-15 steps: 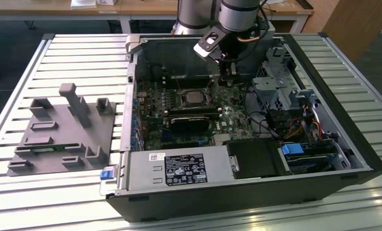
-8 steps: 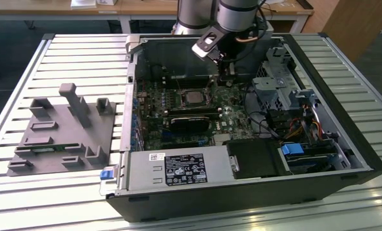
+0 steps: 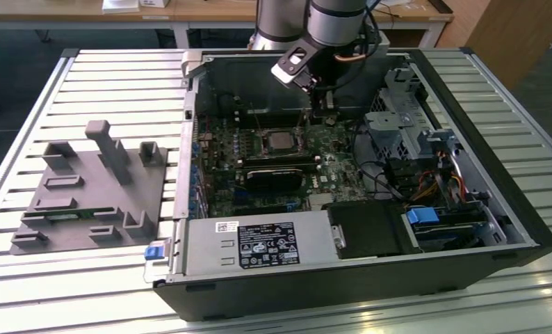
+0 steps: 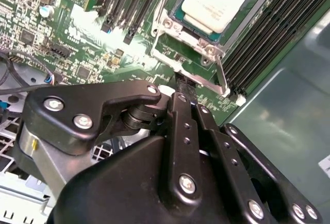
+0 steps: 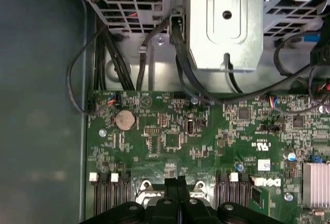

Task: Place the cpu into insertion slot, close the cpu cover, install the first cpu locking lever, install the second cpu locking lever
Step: 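Close the cpu cover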

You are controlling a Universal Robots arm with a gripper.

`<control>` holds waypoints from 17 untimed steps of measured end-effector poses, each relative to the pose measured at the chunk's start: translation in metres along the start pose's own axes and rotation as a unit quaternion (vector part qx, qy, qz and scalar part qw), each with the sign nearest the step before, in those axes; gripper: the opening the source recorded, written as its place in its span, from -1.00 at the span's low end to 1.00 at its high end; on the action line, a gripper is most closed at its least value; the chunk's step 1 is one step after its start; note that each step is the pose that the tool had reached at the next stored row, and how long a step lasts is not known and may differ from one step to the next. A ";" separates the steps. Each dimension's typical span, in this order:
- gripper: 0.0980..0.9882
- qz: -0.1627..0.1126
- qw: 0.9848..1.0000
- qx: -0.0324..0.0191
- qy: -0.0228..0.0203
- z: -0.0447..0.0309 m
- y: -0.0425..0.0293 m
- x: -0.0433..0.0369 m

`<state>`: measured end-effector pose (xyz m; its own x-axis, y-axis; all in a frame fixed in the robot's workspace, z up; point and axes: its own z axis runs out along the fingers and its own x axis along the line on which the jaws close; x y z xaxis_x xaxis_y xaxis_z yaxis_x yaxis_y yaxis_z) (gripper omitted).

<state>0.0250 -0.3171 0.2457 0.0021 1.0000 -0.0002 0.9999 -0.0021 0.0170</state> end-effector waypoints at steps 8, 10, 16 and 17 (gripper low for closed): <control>-0.98 0.000 1.000 0.000 0.000 0.0004 -0.0065 0.0000; -0.98 0.000 1.000 0.000 0.000 0.0005 -0.0087 0.0000; -0.98 0.000 1.000 0.000 0.000 0.0012 -0.0153 0.0001; -0.98 0.000 1.000 0.000 0.000 0.0015 -0.0163 0.0001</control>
<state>0.0087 -0.3170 0.2439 0.0021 1.0000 -0.0001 0.9999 -0.0021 0.0171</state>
